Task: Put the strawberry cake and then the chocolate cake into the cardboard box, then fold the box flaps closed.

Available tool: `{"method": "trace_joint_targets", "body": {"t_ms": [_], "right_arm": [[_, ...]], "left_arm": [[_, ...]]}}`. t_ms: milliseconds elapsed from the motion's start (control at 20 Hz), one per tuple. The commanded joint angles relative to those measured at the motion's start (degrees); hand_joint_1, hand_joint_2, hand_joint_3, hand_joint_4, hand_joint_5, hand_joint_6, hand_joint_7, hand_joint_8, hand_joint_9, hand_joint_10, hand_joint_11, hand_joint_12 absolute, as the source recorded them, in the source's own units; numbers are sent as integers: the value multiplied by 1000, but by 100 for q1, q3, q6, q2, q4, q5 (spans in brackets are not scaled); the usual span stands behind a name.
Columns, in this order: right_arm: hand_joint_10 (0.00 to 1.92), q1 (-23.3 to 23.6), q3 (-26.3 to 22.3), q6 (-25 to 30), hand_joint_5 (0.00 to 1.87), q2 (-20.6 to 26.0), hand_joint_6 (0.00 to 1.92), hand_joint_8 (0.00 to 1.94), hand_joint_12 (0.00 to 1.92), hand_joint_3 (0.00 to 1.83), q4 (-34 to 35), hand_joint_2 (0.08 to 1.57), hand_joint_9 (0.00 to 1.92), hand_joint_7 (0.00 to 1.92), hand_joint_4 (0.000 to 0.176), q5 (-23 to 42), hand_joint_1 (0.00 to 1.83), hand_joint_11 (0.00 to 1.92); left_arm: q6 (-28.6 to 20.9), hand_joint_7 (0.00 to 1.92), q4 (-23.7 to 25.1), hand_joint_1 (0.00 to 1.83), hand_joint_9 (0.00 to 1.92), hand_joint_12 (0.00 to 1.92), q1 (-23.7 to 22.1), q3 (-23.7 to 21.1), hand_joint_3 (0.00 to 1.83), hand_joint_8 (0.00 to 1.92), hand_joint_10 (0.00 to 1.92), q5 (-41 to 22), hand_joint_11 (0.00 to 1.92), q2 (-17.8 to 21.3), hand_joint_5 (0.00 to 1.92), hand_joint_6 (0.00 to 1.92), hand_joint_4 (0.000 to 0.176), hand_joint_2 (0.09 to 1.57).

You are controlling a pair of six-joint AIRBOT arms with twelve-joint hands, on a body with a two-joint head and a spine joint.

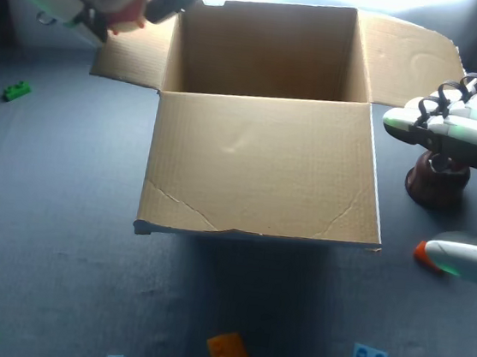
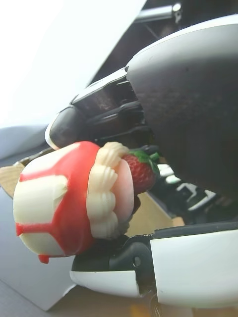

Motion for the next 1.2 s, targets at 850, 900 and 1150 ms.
{"method": "trace_joint_targets", "body": {"t_ms": [850,900,1150], "right_arm": [[3,21,-21,-3,264,43,8,5,939,0,11,1231,323,293,0,733,310,0],[2,21,-21,-3,264,43,6,4,937,0,11,1223,321,295,0,735,321,0],[2,20,-21,-3,252,38,2,1,977,0,11,1215,325,276,0,743,313,0]], "left_arm": [[-32,503,25,1280,549,1921,-64,320,0,1780,1859,13,434,-1266,546,1495,0,1353],[-33,513,50,1288,553,1921,6,323,0,1759,1862,12,422,-1314,582,1438,0,1344],[-33,534,118,1281,556,1921,198,541,0,1720,1827,6,388,-1496,567,1491,0,1341]]}}
